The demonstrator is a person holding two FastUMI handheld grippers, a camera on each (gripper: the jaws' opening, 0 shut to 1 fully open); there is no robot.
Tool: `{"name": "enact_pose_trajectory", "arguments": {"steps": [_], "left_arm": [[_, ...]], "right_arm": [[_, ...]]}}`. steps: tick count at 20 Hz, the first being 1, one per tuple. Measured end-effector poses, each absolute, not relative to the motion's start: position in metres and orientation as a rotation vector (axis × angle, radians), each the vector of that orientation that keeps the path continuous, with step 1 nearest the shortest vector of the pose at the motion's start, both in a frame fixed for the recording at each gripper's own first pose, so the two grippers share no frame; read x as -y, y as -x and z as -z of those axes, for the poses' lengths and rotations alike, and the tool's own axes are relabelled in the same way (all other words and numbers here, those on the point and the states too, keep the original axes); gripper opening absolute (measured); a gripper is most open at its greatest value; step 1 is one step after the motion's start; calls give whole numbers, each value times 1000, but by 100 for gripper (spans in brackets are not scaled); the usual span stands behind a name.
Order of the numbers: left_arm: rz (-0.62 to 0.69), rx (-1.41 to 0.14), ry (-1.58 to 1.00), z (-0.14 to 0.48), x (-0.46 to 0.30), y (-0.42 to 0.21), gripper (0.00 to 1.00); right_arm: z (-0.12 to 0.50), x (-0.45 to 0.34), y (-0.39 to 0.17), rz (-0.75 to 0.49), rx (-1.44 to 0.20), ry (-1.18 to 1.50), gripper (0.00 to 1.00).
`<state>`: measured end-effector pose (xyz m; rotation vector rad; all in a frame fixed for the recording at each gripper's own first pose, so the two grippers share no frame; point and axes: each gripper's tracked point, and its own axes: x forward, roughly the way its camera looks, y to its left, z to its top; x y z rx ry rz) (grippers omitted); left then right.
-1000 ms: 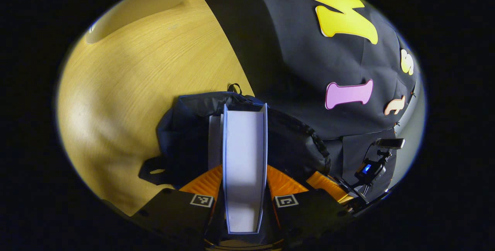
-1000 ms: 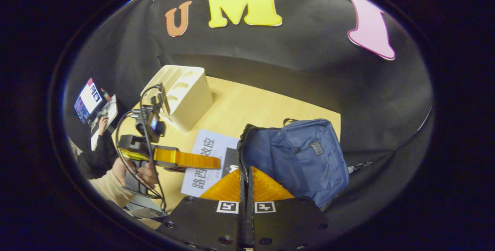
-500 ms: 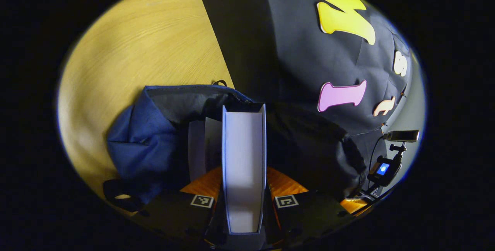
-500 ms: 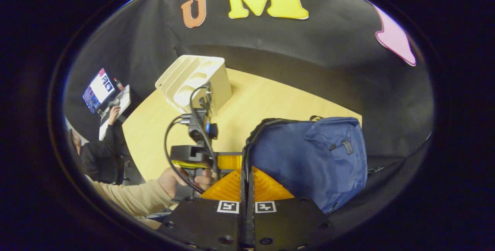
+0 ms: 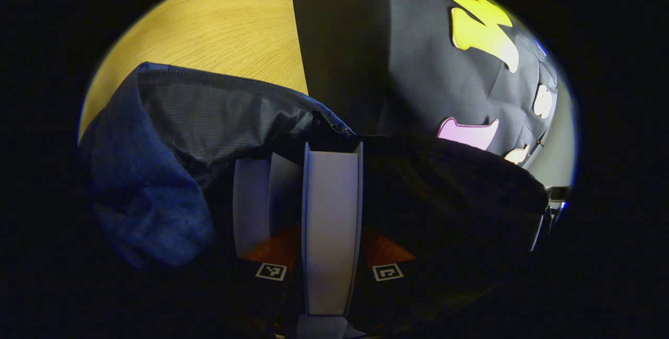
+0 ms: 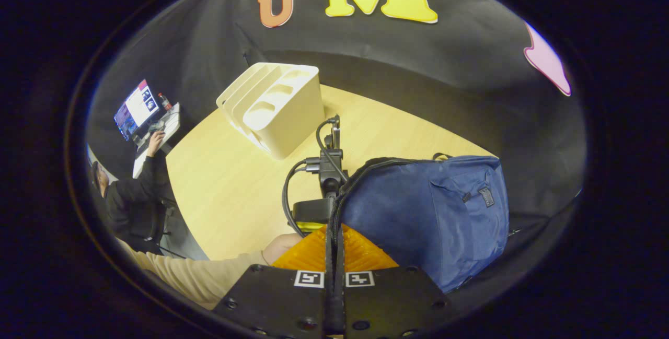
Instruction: Open the schoolbag, grab two books from the bookshelf and put them into the schoolbag.
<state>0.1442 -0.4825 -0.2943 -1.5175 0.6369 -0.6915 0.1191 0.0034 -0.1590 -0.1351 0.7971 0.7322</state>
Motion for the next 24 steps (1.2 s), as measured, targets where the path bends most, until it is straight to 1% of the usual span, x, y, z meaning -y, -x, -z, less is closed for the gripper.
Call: {"name": "enact_pose_trajectory", "arguments": {"steps": [2,3,4,5,7,9,10,11,12,13,14,15,18,24], "left_arm": [[698,-634,1543,292,480,-141,48],[689,-636,1535,292,478,-141,51],[681,-647,1527,294,478,-140,66],[649,-646,1507,295,473,-138,58],[595,-617,1442,301,462,-134,63],[585,-658,1434,304,455,-120,66],[564,-681,1433,307,450,-113,79],[537,-698,1423,313,444,-108,68],[524,-721,1400,316,439,-98,68],[520,-731,1383,315,431,-88,80],[510,-735,1365,314,422,-78,68],[506,-744,1342,312,411,-65,68],[441,-746,1277,305,368,-41,69],[272,-715,1101,270,276,10,69]], "right_arm": [[159,-2,-119,-732,-798,113,0],[158,-2,-119,-729,-795,110,0],[158,0,-119,-724,-793,109,0],[157,1,-120,-717,-790,103,0],[155,7,-121,-702,-788,102,0],[153,13,-124,-689,-770,93,0],[155,14,-124,-688,-772,80,0],[158,17,-125,-679,-774,74,0],[160,19,-125,-678,-786,62,0],[162,20,-123,-676,-798,45,1],[162,22,-124,-672,-800,40,0],[162,22,-124,-672,-792,43,0],[165,19,-124,-673,-793,18,0],[181,14,-124,-672,-817,-52,0]]}}
